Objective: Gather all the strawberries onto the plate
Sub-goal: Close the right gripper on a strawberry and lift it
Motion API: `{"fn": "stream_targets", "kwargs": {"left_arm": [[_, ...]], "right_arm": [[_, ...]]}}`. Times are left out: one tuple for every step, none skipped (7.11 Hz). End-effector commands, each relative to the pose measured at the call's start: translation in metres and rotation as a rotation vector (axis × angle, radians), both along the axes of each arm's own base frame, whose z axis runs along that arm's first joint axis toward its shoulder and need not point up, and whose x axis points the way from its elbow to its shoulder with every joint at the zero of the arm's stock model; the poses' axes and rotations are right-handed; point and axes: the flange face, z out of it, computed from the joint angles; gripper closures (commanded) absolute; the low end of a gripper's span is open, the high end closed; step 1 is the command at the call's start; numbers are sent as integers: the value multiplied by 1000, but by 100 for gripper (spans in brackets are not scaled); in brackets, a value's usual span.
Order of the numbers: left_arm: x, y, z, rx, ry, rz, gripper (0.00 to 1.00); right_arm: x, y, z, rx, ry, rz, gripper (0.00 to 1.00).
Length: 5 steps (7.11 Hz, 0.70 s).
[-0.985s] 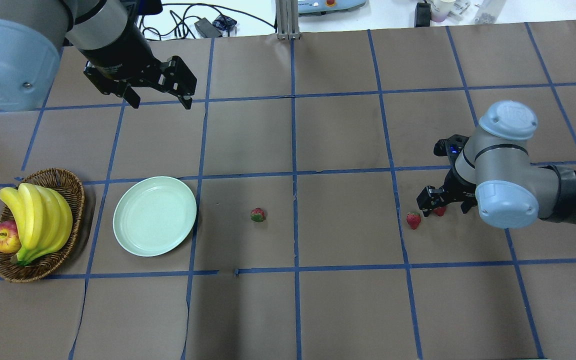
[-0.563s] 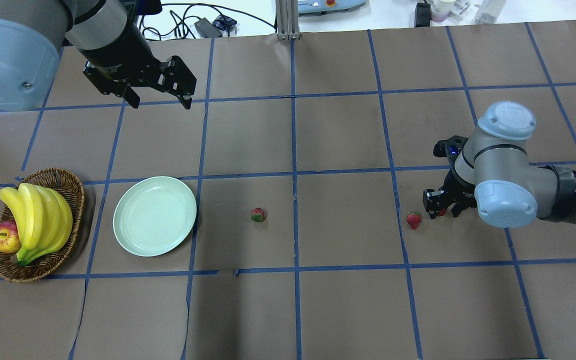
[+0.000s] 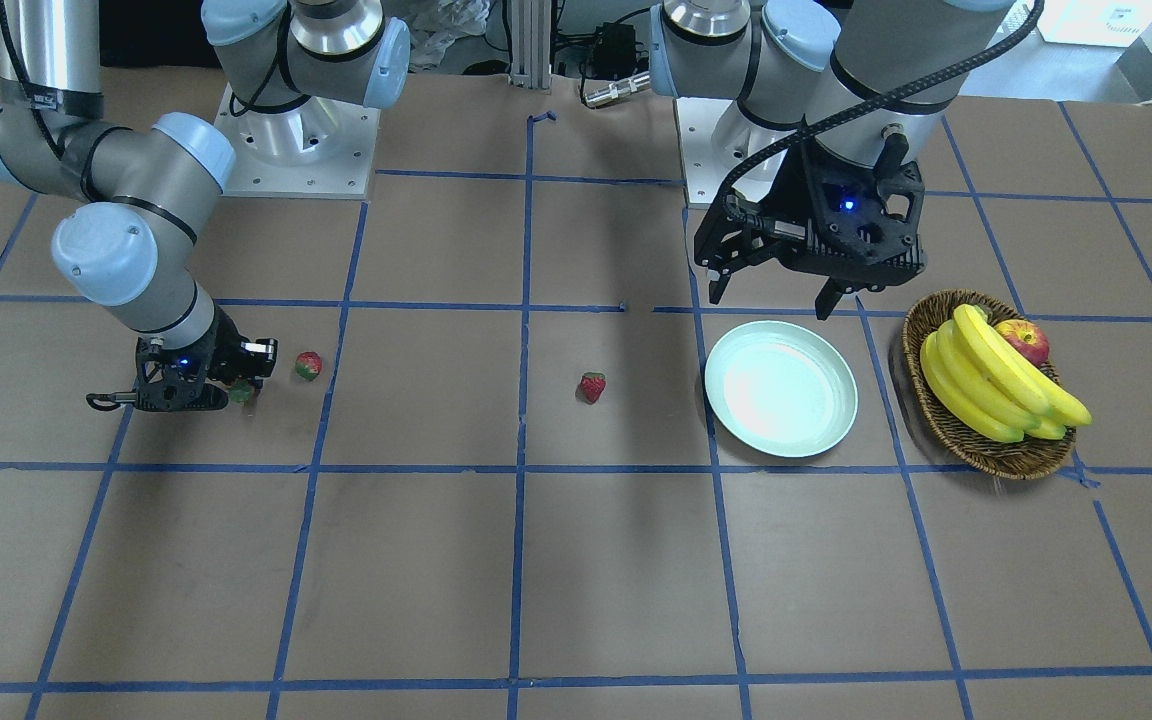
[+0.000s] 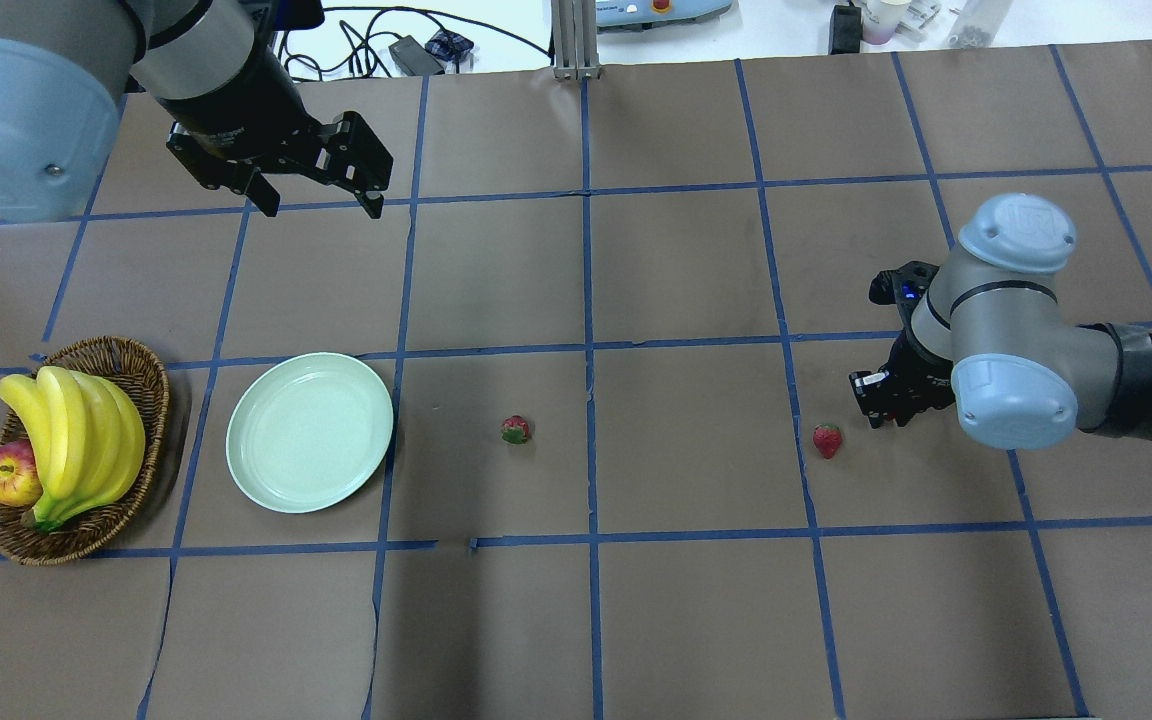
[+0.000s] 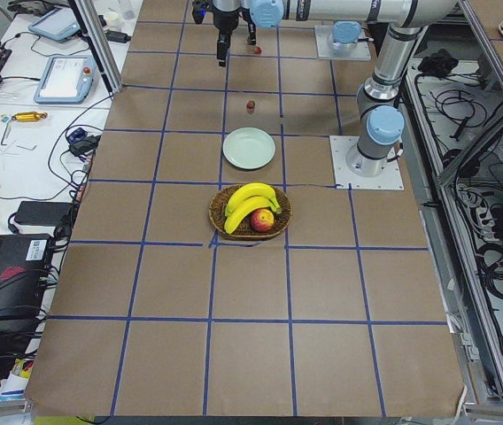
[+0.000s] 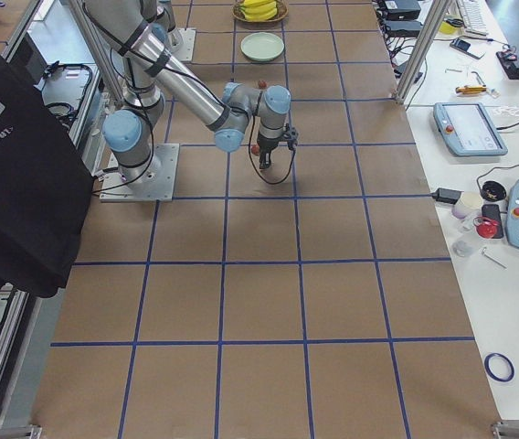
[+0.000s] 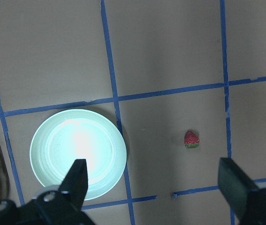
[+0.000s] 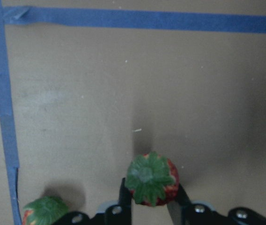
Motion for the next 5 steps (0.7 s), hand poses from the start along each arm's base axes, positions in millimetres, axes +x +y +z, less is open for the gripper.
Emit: {"fn": "stream_targets", "kwargs": {"left_arm": [[-1, 0, 0, 0, 2, 0, 0], [-1, 0, 0, 0, 1, -2, 0], [0, 0, 0, 0, 0, 0, 0], [0, 0, 0, 0, 2, 1, 0], [0, 0, 0, 0, 2, 1, 0]], "right_arm": [[9, -12, 15, -26, 10, -13, 90], [39, -15, 21, -51, 11, -28, 89], [79, -25, 32, -78, 13, -29, 89], [112, -25, 38, -72, 12, -69, 89], [151, -27, 45, -86, -36, -106, 88]]}}
